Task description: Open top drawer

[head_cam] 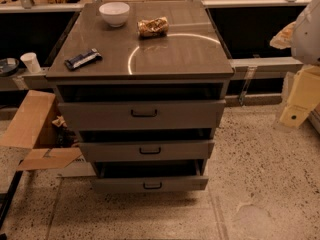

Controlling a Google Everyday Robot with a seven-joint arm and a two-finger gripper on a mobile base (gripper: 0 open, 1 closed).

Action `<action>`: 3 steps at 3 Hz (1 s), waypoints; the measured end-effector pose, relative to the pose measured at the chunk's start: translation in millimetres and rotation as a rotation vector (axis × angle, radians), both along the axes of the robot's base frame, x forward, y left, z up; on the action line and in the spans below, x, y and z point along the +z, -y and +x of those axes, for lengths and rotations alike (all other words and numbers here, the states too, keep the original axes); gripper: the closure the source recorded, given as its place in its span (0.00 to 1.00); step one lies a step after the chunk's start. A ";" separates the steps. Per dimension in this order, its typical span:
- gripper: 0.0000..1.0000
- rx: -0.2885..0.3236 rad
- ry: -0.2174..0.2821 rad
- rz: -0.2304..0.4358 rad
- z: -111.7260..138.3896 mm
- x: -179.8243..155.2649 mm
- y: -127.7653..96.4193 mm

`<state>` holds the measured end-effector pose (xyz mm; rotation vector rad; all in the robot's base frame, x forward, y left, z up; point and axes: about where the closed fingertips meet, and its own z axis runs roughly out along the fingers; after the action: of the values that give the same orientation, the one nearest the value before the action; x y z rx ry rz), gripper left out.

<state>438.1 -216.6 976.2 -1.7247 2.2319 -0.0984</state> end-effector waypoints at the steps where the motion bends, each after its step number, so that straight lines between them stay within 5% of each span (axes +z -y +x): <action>1: 0.00 0.000 0.000 0.000 0.0 0.0 0.0; 3: 0.00 0.130 -0.016 -0.007 8.8 -50.8 -45.2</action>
Offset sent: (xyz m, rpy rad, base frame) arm 0.0104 0.0465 -0.0395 -0.0607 0.0177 0.1235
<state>447.0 -171.4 925.4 -1.8749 2.1266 -0.0626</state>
